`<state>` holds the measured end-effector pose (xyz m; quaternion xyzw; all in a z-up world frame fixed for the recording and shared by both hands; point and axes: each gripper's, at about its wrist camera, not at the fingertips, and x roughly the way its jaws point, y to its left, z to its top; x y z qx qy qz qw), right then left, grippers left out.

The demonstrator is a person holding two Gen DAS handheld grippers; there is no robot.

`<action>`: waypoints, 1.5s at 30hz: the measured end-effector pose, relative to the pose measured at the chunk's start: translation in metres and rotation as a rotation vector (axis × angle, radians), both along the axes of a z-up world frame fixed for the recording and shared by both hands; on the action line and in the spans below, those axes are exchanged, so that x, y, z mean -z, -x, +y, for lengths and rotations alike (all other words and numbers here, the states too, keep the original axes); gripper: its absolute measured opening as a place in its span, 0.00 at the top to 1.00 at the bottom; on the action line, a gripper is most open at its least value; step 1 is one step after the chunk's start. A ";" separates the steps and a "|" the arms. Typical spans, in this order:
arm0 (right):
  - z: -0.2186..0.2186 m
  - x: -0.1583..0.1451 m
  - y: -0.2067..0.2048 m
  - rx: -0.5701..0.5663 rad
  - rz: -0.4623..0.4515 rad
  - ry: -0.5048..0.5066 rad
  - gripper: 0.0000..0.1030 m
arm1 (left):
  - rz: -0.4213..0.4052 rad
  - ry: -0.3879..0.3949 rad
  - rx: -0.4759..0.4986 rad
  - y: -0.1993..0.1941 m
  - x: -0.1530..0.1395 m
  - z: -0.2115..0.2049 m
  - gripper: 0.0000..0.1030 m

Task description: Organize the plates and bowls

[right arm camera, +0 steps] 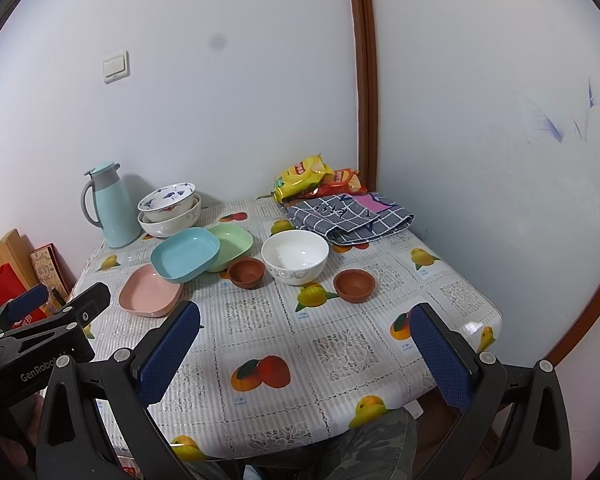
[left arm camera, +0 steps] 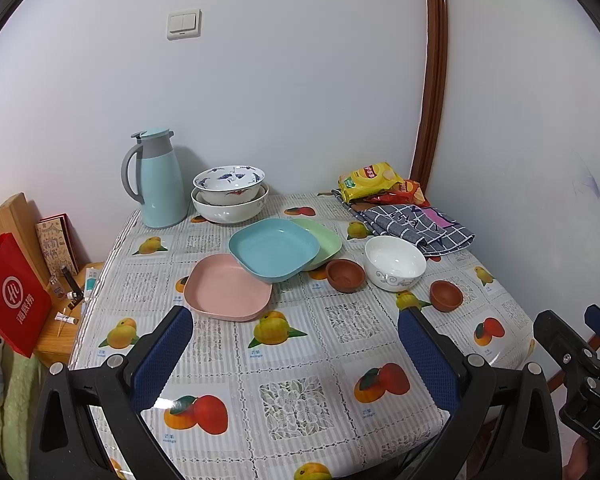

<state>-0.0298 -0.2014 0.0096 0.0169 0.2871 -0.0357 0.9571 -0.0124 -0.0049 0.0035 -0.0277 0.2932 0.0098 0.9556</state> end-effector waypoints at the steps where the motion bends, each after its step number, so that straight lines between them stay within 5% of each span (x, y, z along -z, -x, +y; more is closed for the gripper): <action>1: 0.000 0.000 0.000 0.000 0.000 -0.001 0.00 | 0.000 0.000 0.000 0.000 0.000 0.000 0.00; 36: -0.002 0.020 -0.046 -0.028 0.004 -0.076 0.00 | 0.089 -0.016 0.003 -0.064 0.017 0.013 0.00; 45: 0.022 0.031 -0.085 -0.058 0.081 0.041 0.00 | 0.122 0.010 0.004 -0.100 0.025 0.034 0.00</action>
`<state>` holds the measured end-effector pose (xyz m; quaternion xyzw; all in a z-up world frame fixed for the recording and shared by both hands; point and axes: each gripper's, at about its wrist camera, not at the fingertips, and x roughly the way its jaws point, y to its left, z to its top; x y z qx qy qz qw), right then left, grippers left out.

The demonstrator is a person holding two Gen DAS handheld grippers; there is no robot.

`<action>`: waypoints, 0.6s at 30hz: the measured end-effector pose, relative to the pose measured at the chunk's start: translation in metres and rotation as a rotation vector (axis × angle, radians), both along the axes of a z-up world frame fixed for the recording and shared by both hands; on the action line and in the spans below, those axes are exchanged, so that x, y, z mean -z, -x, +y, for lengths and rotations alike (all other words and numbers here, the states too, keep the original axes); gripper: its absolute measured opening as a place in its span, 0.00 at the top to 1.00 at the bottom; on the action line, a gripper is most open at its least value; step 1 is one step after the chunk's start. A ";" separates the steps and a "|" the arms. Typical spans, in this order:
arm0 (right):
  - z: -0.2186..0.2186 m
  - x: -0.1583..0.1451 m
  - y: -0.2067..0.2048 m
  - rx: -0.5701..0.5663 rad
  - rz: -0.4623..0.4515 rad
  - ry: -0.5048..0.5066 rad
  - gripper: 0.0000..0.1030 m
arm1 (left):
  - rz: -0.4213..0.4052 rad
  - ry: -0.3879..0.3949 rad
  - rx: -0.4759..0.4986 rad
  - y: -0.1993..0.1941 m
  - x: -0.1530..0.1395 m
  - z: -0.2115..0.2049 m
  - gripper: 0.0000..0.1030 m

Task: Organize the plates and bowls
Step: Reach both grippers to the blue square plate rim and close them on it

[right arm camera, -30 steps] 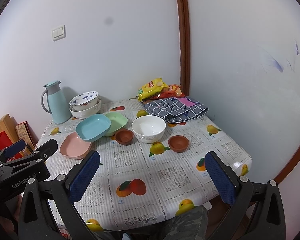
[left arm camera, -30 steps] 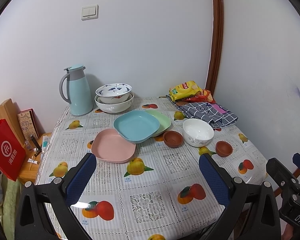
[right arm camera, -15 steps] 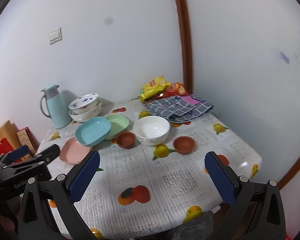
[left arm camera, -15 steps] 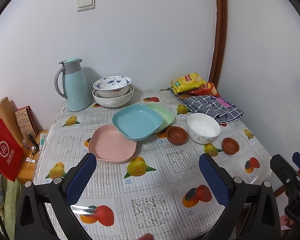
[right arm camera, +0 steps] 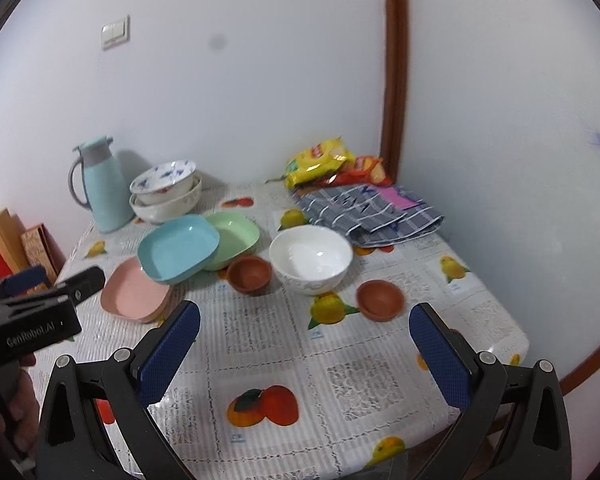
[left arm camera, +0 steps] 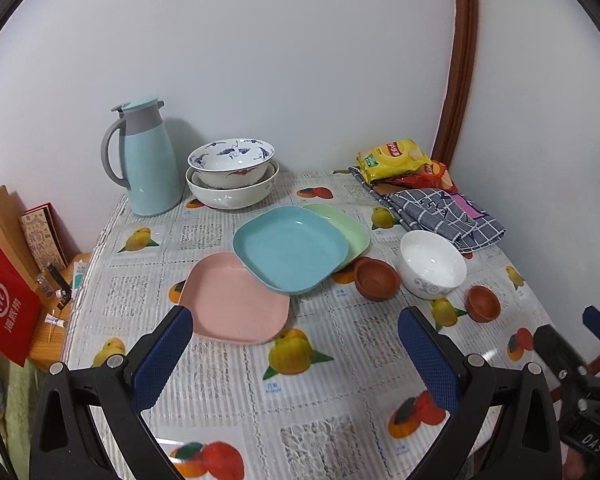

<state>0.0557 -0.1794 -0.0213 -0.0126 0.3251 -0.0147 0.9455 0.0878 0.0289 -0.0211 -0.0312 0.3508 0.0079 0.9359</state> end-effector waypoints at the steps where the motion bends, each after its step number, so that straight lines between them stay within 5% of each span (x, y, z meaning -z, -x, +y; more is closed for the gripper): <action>1: 0.002 0.001 -0.004 -0.004 0.004 0.001 0.00 | 0.003 0.003 -0.001 -0.005 0.001 0.003 0.00; 18: 0.032 0.024 -0.106 -0.078 0.083 -0.024 0.06 | 0.102 0.074 -0.061 -0.082 0.028 0.043 0.09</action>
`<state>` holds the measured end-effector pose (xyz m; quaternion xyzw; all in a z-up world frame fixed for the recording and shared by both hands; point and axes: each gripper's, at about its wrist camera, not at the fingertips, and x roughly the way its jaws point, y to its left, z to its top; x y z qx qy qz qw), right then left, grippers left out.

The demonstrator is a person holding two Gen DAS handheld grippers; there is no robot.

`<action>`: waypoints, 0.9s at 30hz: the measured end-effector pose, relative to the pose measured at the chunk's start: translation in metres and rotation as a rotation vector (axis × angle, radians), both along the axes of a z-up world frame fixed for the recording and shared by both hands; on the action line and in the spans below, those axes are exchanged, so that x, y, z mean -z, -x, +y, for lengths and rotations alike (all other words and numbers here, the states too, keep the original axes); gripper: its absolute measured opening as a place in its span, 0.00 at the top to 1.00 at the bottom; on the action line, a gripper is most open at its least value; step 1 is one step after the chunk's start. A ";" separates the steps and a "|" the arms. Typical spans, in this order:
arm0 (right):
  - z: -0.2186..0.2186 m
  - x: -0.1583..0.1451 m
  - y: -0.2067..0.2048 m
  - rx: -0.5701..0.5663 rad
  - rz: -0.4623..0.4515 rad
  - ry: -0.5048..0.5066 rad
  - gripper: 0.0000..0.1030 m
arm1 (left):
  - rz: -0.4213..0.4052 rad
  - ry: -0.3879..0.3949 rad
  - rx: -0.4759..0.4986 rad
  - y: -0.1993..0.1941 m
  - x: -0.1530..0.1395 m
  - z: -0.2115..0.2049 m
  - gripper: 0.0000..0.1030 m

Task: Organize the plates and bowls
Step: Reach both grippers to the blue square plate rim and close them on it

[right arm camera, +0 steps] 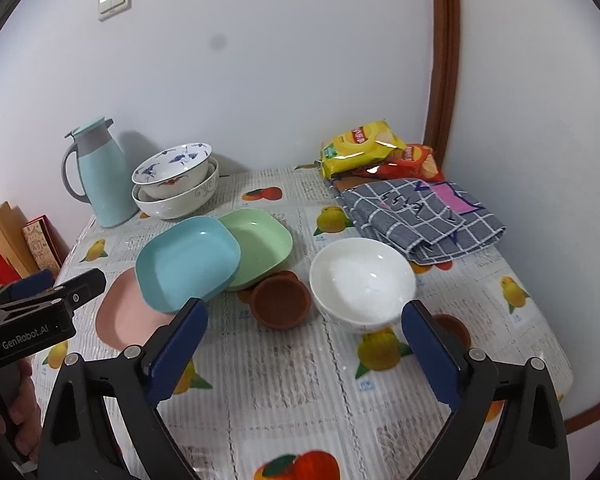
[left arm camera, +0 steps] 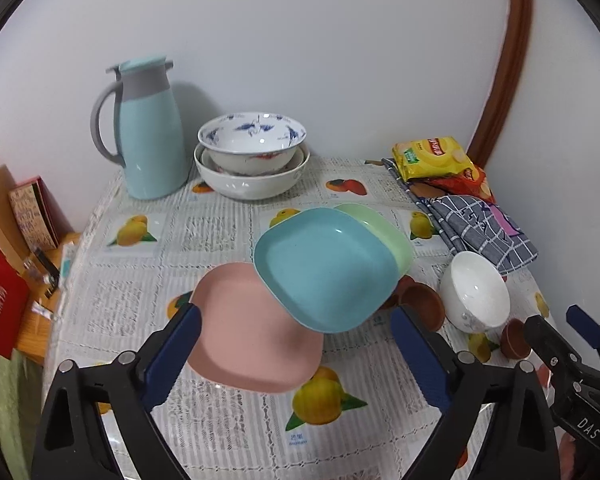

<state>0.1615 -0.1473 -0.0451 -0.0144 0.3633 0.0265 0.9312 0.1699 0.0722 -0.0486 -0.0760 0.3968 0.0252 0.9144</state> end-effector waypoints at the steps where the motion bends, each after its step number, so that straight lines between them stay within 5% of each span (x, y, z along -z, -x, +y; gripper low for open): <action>1: 0.001 0.001 -0.004 -0.008 0.001 -0.004 0.06 | 0.008 0.004 -0.004 -0.004 0.003 0.002 0.10; 7: 0.010 0.009 -0.027 -0.049 0.008 0.009 0.07 | 0.046 0.018 -0.019 -0.023 0.016 0.008 0.15; 12: 0.013 0.015 -0.047 -0.068 0.021 -0.004 0.08 | 0.086 0.038 -0.023 -0.040 0.029 0.013 0.29; 18: 0.016 0.019 -0.074 -0.121 0.037 -0.063 0.13 | 0.105 0.020 -0.052 -0.057 0.042 0.019 0.29; 21: 0.022 0.025 -0.089 -0.135 0.037 -0.034 0.20 | 0.112 0.033 -0.066 -0.067 0.048 0.024 0.33; 23: 0.027 0.033 -0.101 -0.146 0.050 -0.029 0.23 | 0.124 0.042 -0.080 -0.073 0.054 0.028 0.44; 27: 0.038 0.051 -0.122 -0.185 0.090 -0.003 0.38 | 0.144 0.069 -0.094 -0.086 0.066 0.033 0.46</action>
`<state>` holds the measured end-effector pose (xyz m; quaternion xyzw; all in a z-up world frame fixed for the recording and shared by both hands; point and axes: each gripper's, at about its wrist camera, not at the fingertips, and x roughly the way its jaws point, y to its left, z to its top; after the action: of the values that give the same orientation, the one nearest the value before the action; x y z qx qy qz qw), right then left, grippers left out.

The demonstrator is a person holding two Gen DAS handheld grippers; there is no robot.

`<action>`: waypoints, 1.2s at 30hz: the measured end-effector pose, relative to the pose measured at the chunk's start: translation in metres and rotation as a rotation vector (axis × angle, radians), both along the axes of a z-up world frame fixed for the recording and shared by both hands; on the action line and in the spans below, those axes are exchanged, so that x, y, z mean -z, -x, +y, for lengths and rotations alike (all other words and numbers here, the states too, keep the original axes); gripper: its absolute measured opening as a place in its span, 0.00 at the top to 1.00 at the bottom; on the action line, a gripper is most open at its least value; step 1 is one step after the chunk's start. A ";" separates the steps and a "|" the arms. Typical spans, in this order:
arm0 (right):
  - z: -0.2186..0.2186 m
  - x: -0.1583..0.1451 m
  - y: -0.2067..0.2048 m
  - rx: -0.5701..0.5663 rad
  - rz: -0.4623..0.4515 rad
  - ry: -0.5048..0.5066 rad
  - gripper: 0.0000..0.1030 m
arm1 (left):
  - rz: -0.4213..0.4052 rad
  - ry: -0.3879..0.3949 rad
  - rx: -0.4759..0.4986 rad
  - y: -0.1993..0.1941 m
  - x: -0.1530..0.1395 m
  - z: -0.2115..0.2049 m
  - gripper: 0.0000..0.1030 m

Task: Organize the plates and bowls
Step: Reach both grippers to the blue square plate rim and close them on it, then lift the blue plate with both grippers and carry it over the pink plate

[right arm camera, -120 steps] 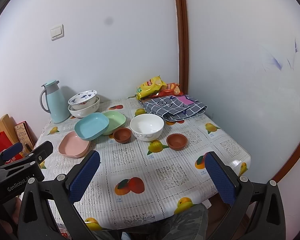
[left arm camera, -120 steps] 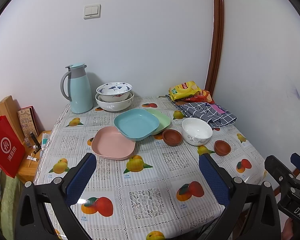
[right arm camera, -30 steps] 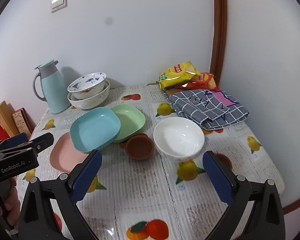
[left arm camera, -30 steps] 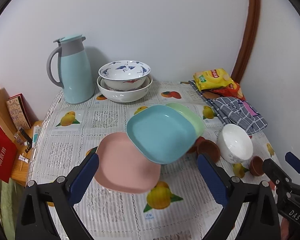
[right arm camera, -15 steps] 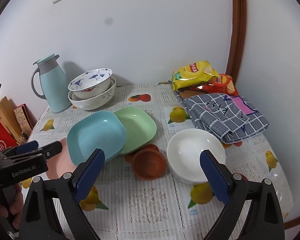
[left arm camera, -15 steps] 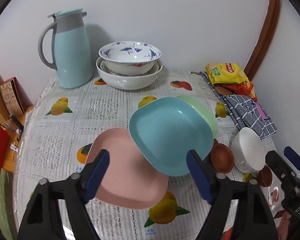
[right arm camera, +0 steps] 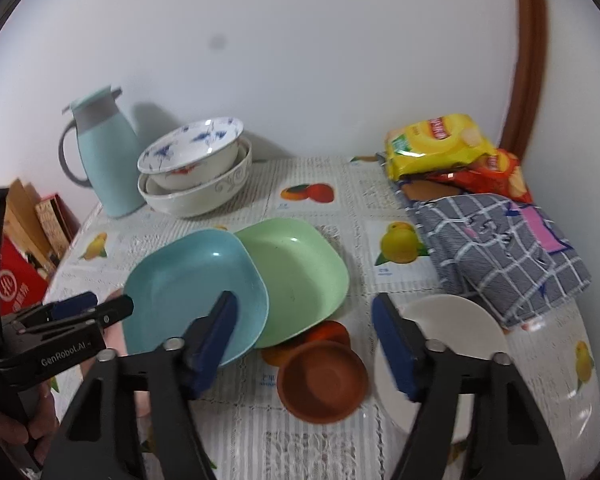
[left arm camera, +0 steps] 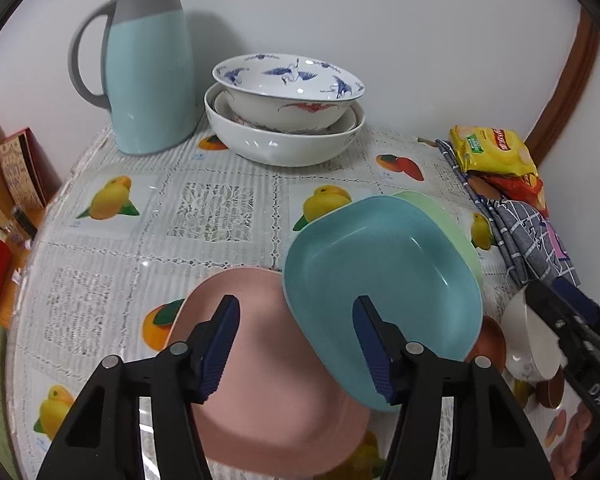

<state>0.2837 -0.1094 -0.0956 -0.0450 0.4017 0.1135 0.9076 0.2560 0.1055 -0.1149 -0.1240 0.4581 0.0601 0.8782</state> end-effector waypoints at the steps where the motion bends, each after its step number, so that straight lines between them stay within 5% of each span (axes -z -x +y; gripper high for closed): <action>1: 0.002 0.003 -0.004 -0.007 0.005 0.006 0.38 | 0.003 0.004 -0.004 -0.002 0.002 0.001 0.46; 15: 0.034 0.047 -0.053 -0.141 0.083 0.032 0.47 | 0.034 0.088 -0.018 -0.019 0.027 0.006 0.55; 20: 0.047 0.057 -0.062 -0.184 0.113 0.059 0.69 | 0.053 0.081 -0.023 -0.024 0.033 0.005 0.65; 22: 0.049 0.061 -0.063 -0.182 0.123 0.065 0.87 | 0.047 0.077 -0.017 -0.025 0.034 0.003 0.70; 26: 0.045 0.066 -0.061 -0.170 0.143 0.056 0.87 | 0.030 0.077 -0.011 -0.025 0.030 0.001 0.83; 36: 0.035 0.045 -0.034 -0.139 0.129 0.021 0.88 | -0.020 0.100 0.005 -0.003 0.006 0.000 0.86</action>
<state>0.3172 -0.0749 -0.1410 -0.0750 0.4565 0.1746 0.8692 0.2594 0.1051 -0.1212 -0.1674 0.4520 0.0336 0.8755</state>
